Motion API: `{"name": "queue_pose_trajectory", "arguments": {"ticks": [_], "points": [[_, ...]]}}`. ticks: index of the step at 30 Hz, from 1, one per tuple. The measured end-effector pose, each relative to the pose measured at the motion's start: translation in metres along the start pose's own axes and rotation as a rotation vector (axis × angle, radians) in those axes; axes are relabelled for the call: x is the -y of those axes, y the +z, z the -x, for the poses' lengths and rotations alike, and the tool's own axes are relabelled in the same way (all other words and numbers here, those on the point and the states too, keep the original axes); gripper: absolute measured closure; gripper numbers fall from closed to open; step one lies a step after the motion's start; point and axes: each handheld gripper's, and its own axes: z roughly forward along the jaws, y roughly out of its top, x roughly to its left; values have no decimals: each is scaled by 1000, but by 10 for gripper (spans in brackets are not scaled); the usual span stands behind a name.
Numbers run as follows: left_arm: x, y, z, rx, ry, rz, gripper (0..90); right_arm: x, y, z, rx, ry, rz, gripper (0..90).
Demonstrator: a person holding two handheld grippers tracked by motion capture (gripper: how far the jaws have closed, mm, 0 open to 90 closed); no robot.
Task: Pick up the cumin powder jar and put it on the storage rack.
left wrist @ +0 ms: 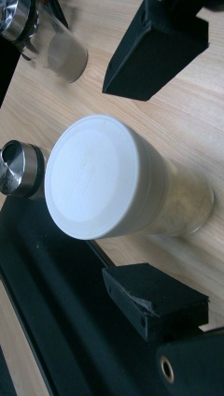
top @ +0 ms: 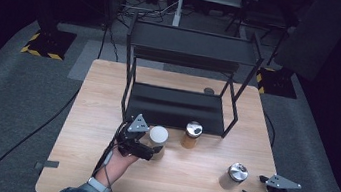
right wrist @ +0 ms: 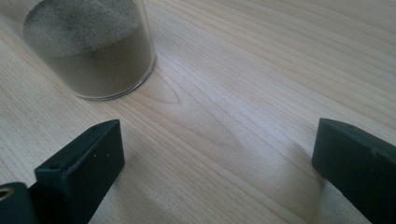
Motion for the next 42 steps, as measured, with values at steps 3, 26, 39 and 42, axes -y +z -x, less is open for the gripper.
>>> {"name": "queue_pose_trajectory", "arguments": {"ticks": [3,26,39,42], "points": [[-1,5,-3,10,-11,-4,119,0,0,0,0,0,0,19],[-12,23,5,-12,49,-50,326,0,0,0,0,0,0,20],[-25,15,4,-18,7,-57,330,0,0,0,0,0,0,19],[-33,12,3,-23,12,-62,330,0,0,0,0,0,0,20]]}}
